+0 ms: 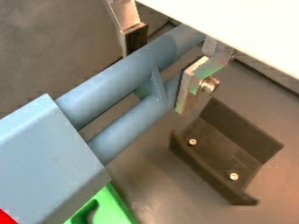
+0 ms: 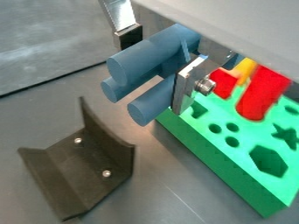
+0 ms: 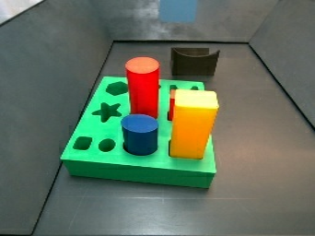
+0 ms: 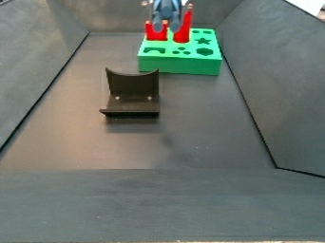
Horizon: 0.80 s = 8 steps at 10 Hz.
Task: Pick up the 3 prong object. Move up. Rotate the 3 prong object. Place the 3 prong object on the fixture. Regrasp the 3 prong object. Move to above the board. Insert the 3 prong object.
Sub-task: Place the 3 prong object on the fixture.
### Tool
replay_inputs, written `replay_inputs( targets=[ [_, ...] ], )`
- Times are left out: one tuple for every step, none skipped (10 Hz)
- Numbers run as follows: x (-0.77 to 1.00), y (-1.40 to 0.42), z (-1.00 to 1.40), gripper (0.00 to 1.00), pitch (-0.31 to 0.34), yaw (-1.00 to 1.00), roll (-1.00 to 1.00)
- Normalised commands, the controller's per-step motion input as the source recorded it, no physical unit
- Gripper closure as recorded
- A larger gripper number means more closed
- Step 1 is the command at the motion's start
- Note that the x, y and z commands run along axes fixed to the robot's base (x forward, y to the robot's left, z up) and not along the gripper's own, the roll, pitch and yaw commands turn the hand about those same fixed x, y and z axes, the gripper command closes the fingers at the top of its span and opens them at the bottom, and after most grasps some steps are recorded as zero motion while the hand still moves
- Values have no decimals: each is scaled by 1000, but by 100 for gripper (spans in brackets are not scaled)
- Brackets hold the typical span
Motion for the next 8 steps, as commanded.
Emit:
replay_inputs(
  targets=[
    [1000, 934, 34, 100, 297, 110, -1000],
    [981, 839, 29, 100, 313, 60, -975],
    [832, 600, 16, 100, 269, -21, -739],
    [763, 486, 11, 100, 244, -54, -618],
    [629, 256, 7, 100, 195, -97, -381],
    [525, 86, 10, 100, 163, -111, -252],
    [363, 44, 8, 100, 121, -103, -146],
    [282, 41, 8, 100, 121, -95, -118]
  ],
)
